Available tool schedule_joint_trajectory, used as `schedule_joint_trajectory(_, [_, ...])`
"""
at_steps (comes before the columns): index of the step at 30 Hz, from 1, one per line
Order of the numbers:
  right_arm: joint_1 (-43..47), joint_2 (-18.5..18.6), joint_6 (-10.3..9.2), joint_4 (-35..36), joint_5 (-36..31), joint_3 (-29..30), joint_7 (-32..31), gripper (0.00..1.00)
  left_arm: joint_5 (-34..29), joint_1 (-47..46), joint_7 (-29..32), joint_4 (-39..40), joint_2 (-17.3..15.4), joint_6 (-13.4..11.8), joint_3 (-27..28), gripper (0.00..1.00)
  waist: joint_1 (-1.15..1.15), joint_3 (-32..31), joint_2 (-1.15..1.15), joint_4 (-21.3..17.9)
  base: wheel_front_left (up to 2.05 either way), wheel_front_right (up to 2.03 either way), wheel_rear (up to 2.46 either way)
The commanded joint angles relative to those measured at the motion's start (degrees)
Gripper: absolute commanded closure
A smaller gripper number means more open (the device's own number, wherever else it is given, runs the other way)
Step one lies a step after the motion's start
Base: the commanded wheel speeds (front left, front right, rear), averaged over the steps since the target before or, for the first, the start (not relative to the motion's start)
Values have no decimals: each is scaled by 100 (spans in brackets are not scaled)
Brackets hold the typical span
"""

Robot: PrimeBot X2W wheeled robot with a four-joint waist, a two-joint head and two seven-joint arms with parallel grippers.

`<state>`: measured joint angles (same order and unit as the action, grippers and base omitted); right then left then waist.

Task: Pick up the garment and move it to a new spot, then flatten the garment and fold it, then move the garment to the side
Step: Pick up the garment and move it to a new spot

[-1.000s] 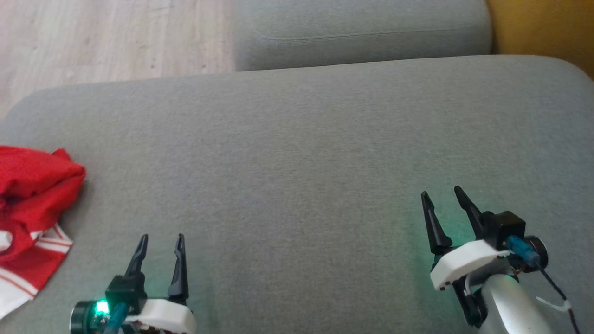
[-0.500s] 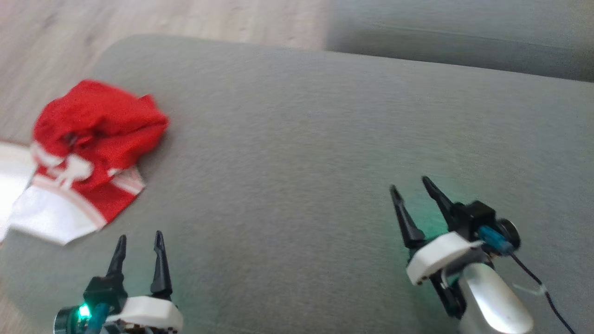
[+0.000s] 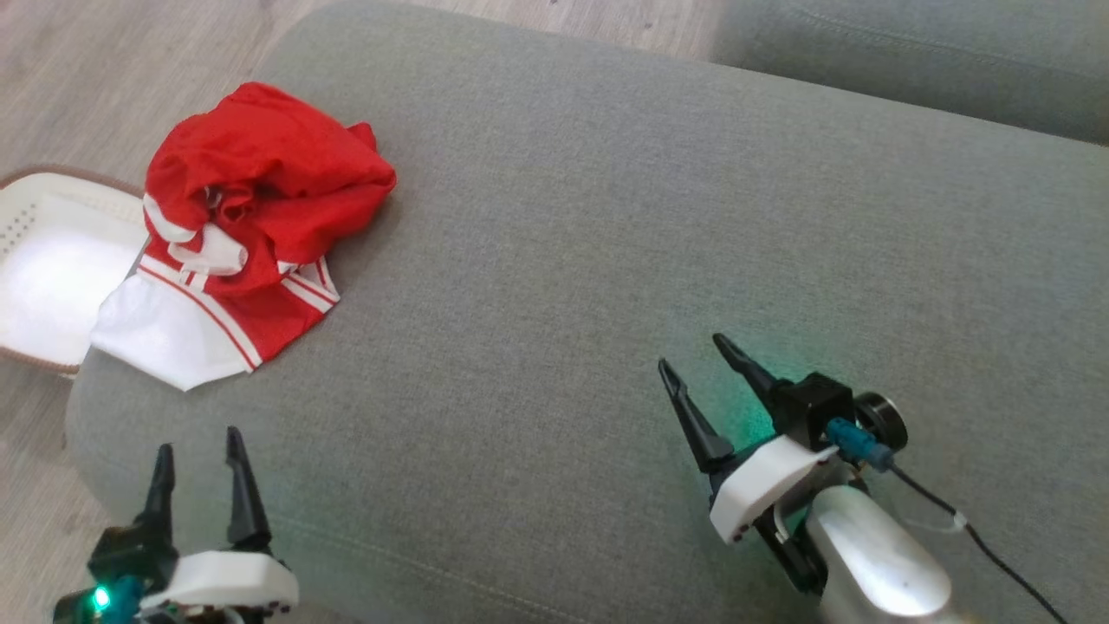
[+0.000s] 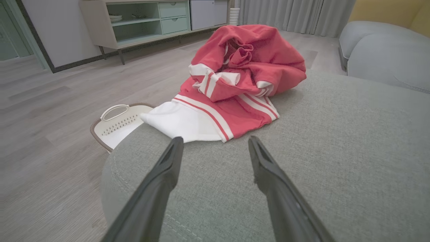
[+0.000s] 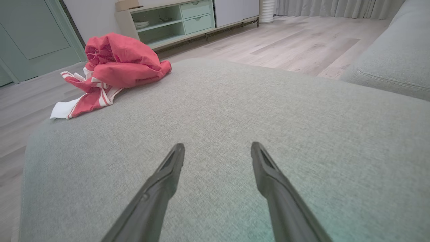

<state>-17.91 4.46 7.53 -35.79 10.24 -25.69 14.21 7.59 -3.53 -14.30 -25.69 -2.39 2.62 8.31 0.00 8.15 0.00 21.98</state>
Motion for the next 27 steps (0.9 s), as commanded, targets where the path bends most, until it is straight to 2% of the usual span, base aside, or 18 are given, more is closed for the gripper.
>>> schedule_joint_trajectory(1, [-255, -1, -4, 145, 72, -135, 79, 0, -2, -201, -70, 206, -50, 44, 282, 0, 0, 42, 0, 35, 0, 0, 0])
schedule_joint_trajectory(8, [-364, 95, -4, 200, 100, -203, 79, 0, -128, -714, -70, 608, -127, 210, 456, 0, 0, 279, 0, 41, 0, 0, 0])
schedule_joint_trajectory(14, [-591, 199, -4, 332, 116, -178, 79, 0, -208, -1767, -70, 344, -662, 379, 436, 0, 0, 693, 0, -134, 0, 0, 0])
schedule_joint_trajectory(18, [-758, 295, -4, 476, 83, -143, 79, 0, -206, -2408, -70, -72, -1004, 436, 330, 0, 0, 964, 0, -369, 0, 0, 0])
schedule_joint_trajectory(21, [-895, 379, -4, 665, 54, -200, 79, 0, -175, -2961, -70, -732, -1357, 466, 188, 0, 0, 1242, 0, -616, 0, 0, 0])
schedule_joint_trajectory(27, [-971, 474, -4, 957, 27, -93, 79, 0, -98, -3658, -32, -1824, -1787, 481, -42, 0, 0, 1635, 0, -918, 0, 0, 0])
